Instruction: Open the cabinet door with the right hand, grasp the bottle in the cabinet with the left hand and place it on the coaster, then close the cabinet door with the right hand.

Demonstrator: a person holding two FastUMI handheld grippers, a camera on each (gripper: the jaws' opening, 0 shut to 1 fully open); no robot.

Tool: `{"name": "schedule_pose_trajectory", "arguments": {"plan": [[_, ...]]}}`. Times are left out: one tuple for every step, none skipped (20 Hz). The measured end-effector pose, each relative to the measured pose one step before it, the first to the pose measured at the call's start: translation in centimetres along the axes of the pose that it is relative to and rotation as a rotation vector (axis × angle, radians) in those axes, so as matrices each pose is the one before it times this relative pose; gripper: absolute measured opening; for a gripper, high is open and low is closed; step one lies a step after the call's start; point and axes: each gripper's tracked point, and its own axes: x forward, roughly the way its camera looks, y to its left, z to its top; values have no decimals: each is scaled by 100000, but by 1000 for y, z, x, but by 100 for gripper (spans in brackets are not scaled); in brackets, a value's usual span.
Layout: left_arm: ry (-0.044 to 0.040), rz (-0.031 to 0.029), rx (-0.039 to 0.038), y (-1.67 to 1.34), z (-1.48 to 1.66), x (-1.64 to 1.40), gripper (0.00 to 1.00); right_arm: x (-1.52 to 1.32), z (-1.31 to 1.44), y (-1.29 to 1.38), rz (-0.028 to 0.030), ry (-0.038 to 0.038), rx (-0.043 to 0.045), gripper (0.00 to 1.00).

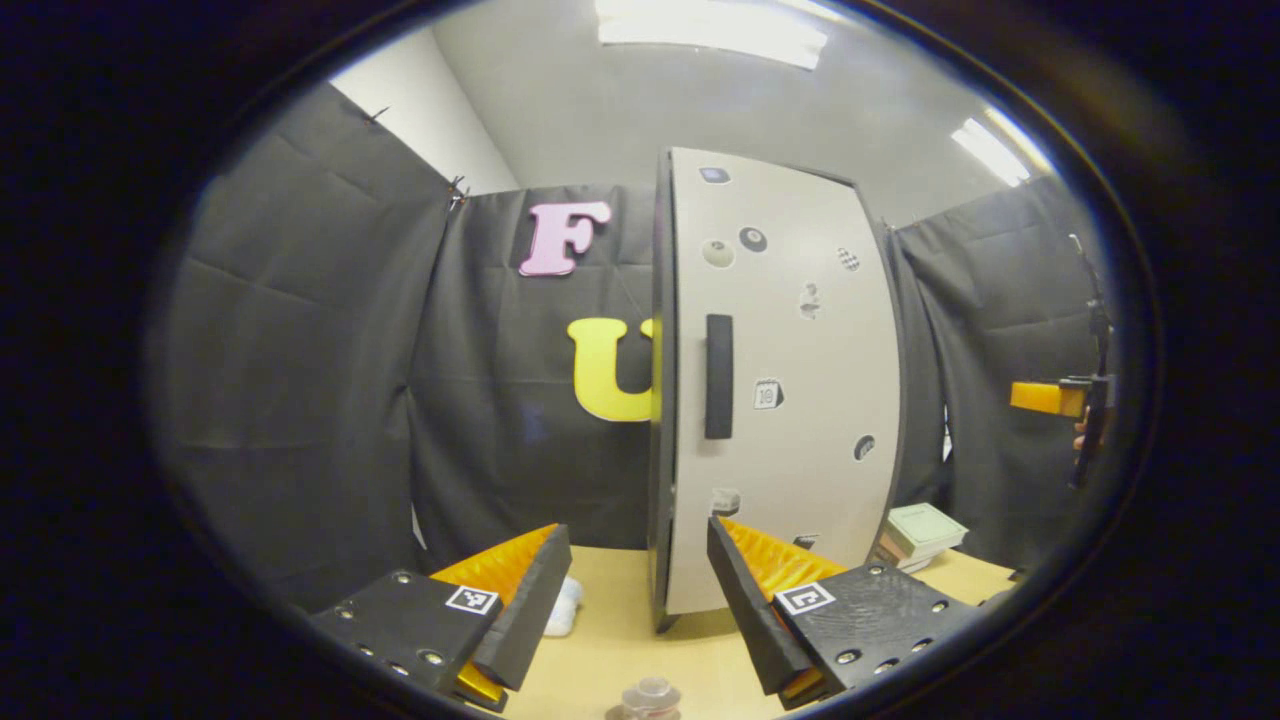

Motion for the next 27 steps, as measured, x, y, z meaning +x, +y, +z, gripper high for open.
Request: {"name": "schedule_pose_trajectory", "arguments": {"plan": [[-492,-406,573,-942,436,-219,83,-490,-160,-842,-219,-209,863,95],[-120,-175,360,-935,225,-355,83,-516,-214,-956,-108,74,791,95],[-65,329,301,-840,241,-481,83,-459,-168,-883,-49,92,571,95],[61,832,201,-653,40,-317,83,-441,-272,-891,-41,48,490,95],[300,909,261,-508,53,-564,83,-422,-141,-790,125,-69,500,95],[236,1460,947,-361,-21,-539,83,-375,-198,-702,258,102,496,95],[12,1765,1360,-125,108,-585,83,-372,-256,-566,376,375,303,95],[19,1448,1094,-23,144,-590,82,-422,-257,-537,136,265,259,95],[86,731,391,-164,141,-604,82,-409,-179,-478,-353,313,82,95],[101,241,-117,-85,165,-660,83,-459,-119,-548,-626,296,89,95],[-34,-62,19,-67,194,-650,83,-159,80,-18,5,102,414,95],[-199,514,386,295,143,-454,83,157,133,43,825,-52,719,95],[-512,547,595,373,249,-389,87,-254,201,0,52,-471,156,95],[-216,484,443,268,177,-232,83,-198,139,-214,-53,-384,-121,95],[-436,-34,93,296,240,-340,83,-349,140,14,-508,-502,-288,95],[-150,124,95,315,66,-301,84,-245,110,-8,-369,-314,-74,95],[29,247,200,524,5,-269,84,-315,1,251,1,-179,-24,95],[-63,312,284,538,96,-303,85,-210,-61,292,21,28,-132,95],[-47,175,240,367,4,-150,87,-300,53,285,-172,122,-350,95],[77,110,130,567,-29,-425,87,-246,8,197,-217,-168,-364,95],[64,163,-67,514,-32,-254,86,-265,205,250,-248,-213,-218,95],[253,118,-166,500,-94,-291,84,-170,130,308,54,-265,-70,95],[30,126,-143,418,6,-226,84,-185,319,358,81,-546,-86,95],[-342,91,18,419,120,-214,84,-43,207,219,-148,-546,-223,95],[-294,152,88,449,113,-167,84,-140,257,238,-194,-387,-136,95],[-246,255,233,409,10,-157,85,-30,137,275,133,-394,33,95],[-277,311,244,413,125,-148,87,-58,200,290,79,-325,111,95]]}}
